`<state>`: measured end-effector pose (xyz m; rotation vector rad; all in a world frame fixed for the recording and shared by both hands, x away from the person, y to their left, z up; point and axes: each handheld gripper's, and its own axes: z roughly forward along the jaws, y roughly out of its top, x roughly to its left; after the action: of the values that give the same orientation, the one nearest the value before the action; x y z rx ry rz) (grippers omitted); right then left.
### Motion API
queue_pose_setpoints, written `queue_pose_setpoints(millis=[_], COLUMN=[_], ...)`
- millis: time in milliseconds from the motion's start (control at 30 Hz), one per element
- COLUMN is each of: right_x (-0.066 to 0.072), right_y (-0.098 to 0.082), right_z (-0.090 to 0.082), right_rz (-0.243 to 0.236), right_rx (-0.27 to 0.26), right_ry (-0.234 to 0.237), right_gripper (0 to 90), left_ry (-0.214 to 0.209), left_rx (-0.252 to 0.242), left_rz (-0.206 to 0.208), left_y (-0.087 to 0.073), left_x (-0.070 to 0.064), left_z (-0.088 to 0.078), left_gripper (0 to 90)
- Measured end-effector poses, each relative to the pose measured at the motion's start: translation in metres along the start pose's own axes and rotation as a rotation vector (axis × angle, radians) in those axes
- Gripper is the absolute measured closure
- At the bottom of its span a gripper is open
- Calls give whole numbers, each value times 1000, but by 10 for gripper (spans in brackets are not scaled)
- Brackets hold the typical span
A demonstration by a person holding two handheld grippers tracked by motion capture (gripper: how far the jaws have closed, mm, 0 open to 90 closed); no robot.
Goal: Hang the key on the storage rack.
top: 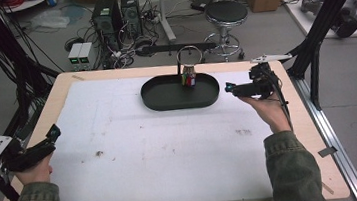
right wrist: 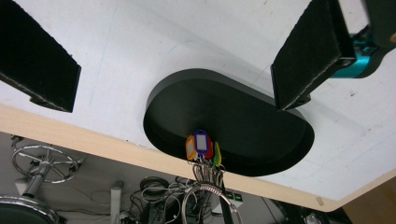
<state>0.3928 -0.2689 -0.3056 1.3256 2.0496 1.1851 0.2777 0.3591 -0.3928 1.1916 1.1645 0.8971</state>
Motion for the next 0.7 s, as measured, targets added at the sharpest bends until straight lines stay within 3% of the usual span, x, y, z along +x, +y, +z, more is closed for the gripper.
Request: queue_pose_setpoints(millis=[400, 700], right_x=[2, 8], right_y=[-30, -49], right_z=[-1, -14], right_rz=[11, 12], right_rx=[-8, -58], right_ry=[-4, -7], right_gripper=[5, 6], left_ry=[-13, -14], left_rx=[7, 11], left_rz=[-12, -4], left_y=[-1, -2], left_x=[0, -2], left_z=[-3, -5], left_gripper=[17, 17])
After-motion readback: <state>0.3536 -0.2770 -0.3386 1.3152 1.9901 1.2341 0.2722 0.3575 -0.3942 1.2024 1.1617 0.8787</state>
